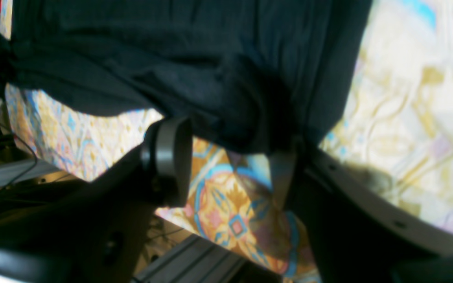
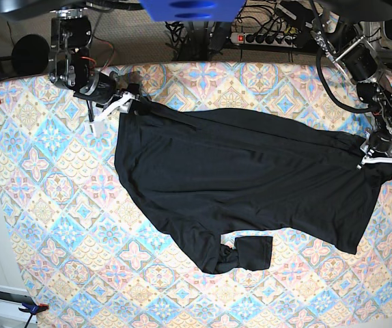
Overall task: Layout the t-shirt on the table in an organized manner, then fold the t-shirt properly
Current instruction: 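Adjust the grip on the shirt edge with both grippers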
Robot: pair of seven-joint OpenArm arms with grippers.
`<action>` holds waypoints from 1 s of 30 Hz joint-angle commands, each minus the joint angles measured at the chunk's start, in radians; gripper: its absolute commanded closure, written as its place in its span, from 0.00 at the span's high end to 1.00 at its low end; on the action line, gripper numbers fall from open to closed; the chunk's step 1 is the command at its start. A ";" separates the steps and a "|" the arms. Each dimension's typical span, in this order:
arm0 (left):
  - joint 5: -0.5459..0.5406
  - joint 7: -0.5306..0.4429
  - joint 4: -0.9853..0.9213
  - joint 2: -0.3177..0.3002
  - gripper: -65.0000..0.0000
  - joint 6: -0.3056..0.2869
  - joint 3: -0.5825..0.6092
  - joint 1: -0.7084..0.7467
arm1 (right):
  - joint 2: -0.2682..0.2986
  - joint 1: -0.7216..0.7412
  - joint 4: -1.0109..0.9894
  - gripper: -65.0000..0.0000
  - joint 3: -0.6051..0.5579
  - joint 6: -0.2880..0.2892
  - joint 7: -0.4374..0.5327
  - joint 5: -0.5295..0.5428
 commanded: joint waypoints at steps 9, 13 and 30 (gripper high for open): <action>-0.010 -0.018 0.016 -0.021 0.00 -0.006 -0.003 -0.018 | 0.006 -0.003 0.019 0.47 0.050 -0.001 0.013 0.004; -0.010 -0.018 0.016 -0.021 0.00 -0.006 -0.001 -0.018 | 0.006 -0.003 0.022 0.47 0.097 -0.001 0.010 0.007; -0.010 -0.018 0.016 -0.018 0.00 -0.006 -0.001 -0.018 | 0.006 -0.002 -0.004 0.48 0.117 -0.001 0.009 0.008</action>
